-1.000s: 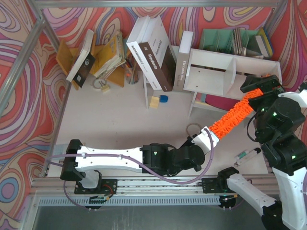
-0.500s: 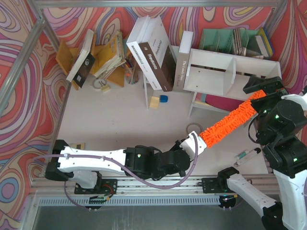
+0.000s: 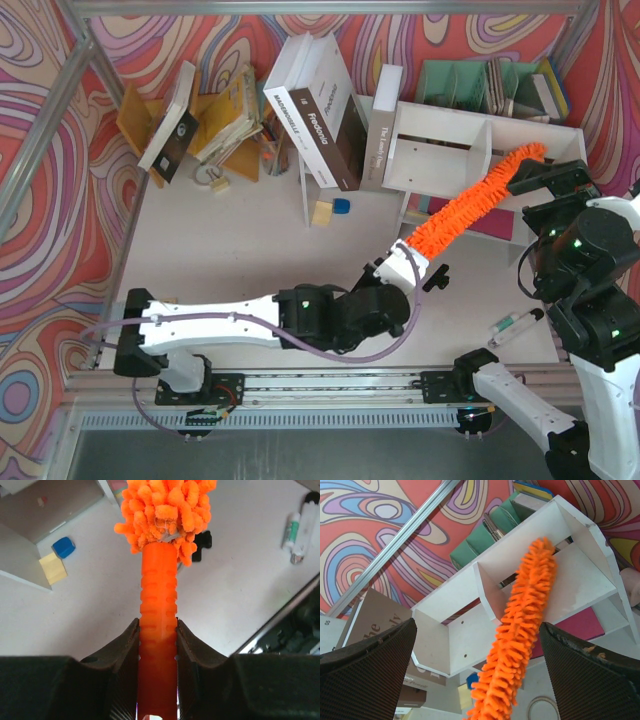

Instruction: Dust the bookshelf with a duster

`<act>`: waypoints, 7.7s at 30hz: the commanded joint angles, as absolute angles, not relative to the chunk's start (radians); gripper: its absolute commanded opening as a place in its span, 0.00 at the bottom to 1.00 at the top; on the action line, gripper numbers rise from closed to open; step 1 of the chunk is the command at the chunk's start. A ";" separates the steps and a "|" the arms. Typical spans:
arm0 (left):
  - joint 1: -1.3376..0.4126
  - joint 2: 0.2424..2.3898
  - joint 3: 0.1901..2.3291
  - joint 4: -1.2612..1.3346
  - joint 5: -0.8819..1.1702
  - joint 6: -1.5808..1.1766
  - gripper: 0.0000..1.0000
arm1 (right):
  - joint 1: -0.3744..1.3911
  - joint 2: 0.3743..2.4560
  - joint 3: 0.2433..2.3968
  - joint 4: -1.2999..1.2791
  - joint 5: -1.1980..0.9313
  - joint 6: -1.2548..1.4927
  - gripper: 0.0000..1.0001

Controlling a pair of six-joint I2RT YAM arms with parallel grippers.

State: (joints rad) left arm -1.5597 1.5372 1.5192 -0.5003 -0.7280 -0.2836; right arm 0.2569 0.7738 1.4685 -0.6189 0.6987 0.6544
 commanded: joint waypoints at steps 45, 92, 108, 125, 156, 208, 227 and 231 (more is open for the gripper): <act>-1.733 1.953 2.216 -0.926 -1.032 -0.469 0.00 | 0.261 0.745 1.435 -0.615 0.727 0.650 0.99; -1.752 1.926 2.180 -0.775 -1.257 -0.292 0.00 | 0.261 0.744 1.446 -0.622 0.729 0.652 0.99; -1.746 1.925 2.155 -1.050 -1.103 -0.535 0.00 | 0.260 0.742 1.437 -0.613 0.739 0.637 0.99; -1.737 1.817 1.963 -0.486 -0.983 -0.191 0.00 | 0.261 0.741 1.455 -0.624 0.728 0.650 0.99; -1.748 1.476 1.592 -0.781 -1.202 -0.651 0.00 | 0.261 0.731 1.424 -0.608 0.744 0.637 0.99; -1.773 1.542 1.619 -0.758 -0.993 -0.486 0.00 | 0.261 0.748 1.436 -0.617 0.732 0.649 0.99; -1.745 1.611 1.741 -1.576 -1.256 -1.281 0.00 | 0.261 0.753 1.409 -0.613 0.721 0.672 0.99; -1.751 1.624 1.756 -1.359 -1.263 -1.055 0.00 | 0.261 0.752 1.407 -0.614 0.716 0.673 0.99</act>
